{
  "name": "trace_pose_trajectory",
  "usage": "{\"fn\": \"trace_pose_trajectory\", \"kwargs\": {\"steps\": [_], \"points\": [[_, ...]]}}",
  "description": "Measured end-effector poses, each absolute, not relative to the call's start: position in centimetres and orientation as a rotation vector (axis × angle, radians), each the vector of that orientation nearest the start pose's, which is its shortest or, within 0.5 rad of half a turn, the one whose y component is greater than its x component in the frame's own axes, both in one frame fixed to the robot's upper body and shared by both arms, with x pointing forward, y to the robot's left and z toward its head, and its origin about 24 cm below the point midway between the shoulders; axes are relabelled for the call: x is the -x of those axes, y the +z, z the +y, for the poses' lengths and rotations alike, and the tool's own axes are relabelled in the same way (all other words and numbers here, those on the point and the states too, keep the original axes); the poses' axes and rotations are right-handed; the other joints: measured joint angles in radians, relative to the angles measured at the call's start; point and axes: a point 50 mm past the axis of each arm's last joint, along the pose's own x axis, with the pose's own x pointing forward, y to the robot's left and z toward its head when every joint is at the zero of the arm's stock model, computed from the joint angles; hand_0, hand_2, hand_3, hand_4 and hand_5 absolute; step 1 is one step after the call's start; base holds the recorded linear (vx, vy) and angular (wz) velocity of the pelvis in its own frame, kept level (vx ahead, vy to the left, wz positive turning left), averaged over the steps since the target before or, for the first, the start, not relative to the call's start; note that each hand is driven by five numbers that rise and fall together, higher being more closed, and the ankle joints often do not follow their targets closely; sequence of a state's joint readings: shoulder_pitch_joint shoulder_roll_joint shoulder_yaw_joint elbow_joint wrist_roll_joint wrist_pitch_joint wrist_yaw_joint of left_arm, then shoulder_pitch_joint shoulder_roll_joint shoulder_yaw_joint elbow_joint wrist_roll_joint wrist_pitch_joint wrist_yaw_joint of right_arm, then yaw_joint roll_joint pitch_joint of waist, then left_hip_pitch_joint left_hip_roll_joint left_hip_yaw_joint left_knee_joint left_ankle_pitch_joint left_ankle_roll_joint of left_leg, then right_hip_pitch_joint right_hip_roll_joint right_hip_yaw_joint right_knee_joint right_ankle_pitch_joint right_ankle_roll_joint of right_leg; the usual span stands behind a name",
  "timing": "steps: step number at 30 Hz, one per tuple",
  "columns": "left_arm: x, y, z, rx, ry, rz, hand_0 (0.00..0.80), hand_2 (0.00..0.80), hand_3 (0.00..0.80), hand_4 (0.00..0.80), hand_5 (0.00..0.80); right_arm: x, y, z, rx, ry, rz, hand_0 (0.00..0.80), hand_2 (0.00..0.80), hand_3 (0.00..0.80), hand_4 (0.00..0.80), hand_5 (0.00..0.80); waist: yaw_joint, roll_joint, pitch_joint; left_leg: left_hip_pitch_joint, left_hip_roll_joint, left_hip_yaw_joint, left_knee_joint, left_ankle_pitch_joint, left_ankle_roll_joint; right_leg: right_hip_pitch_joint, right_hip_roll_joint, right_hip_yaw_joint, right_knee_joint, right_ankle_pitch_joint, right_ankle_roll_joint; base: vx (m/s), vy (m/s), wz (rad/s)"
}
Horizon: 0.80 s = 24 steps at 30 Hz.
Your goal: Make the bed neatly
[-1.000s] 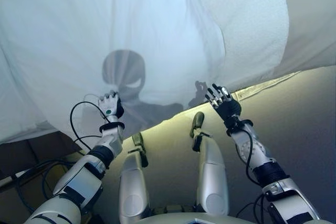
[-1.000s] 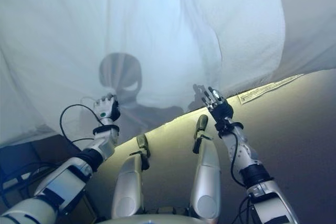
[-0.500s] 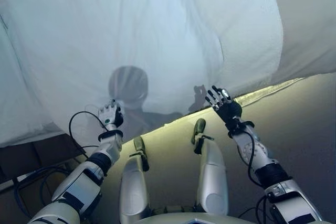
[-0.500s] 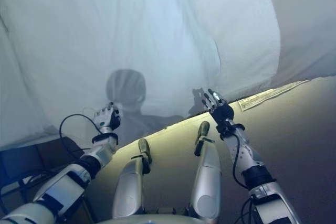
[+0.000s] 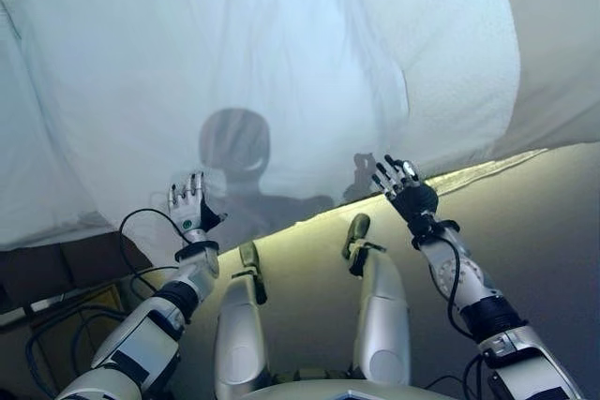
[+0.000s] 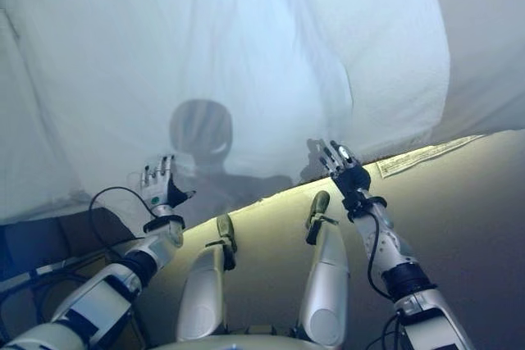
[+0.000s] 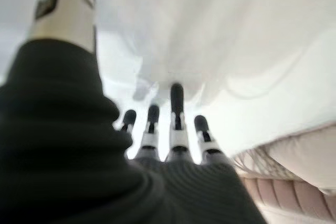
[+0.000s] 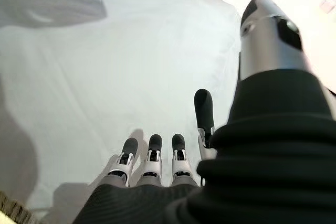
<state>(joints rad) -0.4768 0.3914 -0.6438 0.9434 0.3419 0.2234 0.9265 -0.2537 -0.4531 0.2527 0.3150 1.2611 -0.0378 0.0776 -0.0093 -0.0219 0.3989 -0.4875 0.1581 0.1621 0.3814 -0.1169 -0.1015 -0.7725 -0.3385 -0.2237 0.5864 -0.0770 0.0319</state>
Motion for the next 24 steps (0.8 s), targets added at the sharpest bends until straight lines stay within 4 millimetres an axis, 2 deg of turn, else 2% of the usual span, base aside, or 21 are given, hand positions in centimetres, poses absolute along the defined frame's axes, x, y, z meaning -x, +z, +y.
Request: {"fn": "trace_pose_trajectory", "kwargs": {"steps": [4, 8, 13, 17, 20, 24], "points": [[-29.6, -0.8, 22.3, -1.315, 0.538, 0.082, 0.000, 0.000, 0.000, 0.000, 0.000, -29.8, 4.4, -19.3, -0.757, 0.140, 0.133, 0.000, 0.000, 0.000, 0.000, 0.000, 0.002, -0.007, 0.014, -0.051, 0.022, -0.001, 0.035, -0.007, -0.004, -0.035, 0.004, -0.018, 0.008, 0.000, 0.004, -0.041, -0.125, 0.00], [-29.7, -0.5, 21.7, -1.275, 0.531, 0.036, 0.000, 0.000, 0.000, 0.000, 0.000, -29.6, 4.3, -19.2, -0.788, 0.135, 0.138, 0.000, 0.000, 0.000, 0.000, 0.000, 0.000, -0.006, 0.036, -0.056, 0.037, -0.004, 0.035, -0.007, -0.003, -0.038, 0.017, -0.032, 0.010, -0.003, -0.002, -0.022, -0.030, -0.06], [-30.2, 0.0, 21.3, -1.262, 0.525, 0.010, 0.000, 0.000, 0.000, 0.000, 0.000, -29.8, 4.8, -19.6, -0.768, 0.141, 0.122, 0.000, 0.000, 0.000, 0.000, 0.000, -0.002, 0.004, 0.044, -0.061, 0.024, -0.008, 0.057, -0.005, -0.008, -0.054, 0.000, -0.020, 0.053, -0.020, -0.029, 0.000, 0.074, 0.04], [-30.4, 0.3, 21.4, -1.263, 0.533, 0.003, 0.000, 0.000, 0.000, 0.000, 0.000, -30.4, 6.4, -19.9, -0.754, 0.158, 0.072, 0.000, 0.000, 0.000, 0.000, 0.000, 0.000, 0.008, 0.046, -0.107, 0.020, -0.034, 0.103, -0.019, 0.004, -0.089, -0.001, -0.009, 0.071, -0.021, -0.030, -0.028, -0.031, -0.01], [-30.9, 0.9, 21.5, -1.259, 0.545, -0.009, 0.000, 0.000, 0.000, 0.000, 0.000, -30.5, 6.7, -20.3, -0.737, 0.158, 0.067, 0.000, 0.000, 0.000, 0.000, 0.000, -0.001, 0.007, 0.047, -0.153, 0.026, -0.049, 0.125, -0.033, -0.018, -0.128, 0.004, -0.010, 0.082, -0.021, -0.029, -0.037, -0.094, -0.01], [-31.8, 2.1, 21.8, -1.272, 0.563, -0.025, 0.000, 0.000, 0.000, 0.000, 0.000, -30.5, 6.8, -20.3, -0.733, 0.160, 0.064, 0.000, 0.000, 0.000, 0.000, 0.000, -0.002, 0.000, 0.059, -0.191, 0.031, -0.058, 0.139, -0.038, -0.013, -0.158, 0.012, -0.011, 0.080, -0.012, -0.027, -0.024, -0.025, -0.02]]}}
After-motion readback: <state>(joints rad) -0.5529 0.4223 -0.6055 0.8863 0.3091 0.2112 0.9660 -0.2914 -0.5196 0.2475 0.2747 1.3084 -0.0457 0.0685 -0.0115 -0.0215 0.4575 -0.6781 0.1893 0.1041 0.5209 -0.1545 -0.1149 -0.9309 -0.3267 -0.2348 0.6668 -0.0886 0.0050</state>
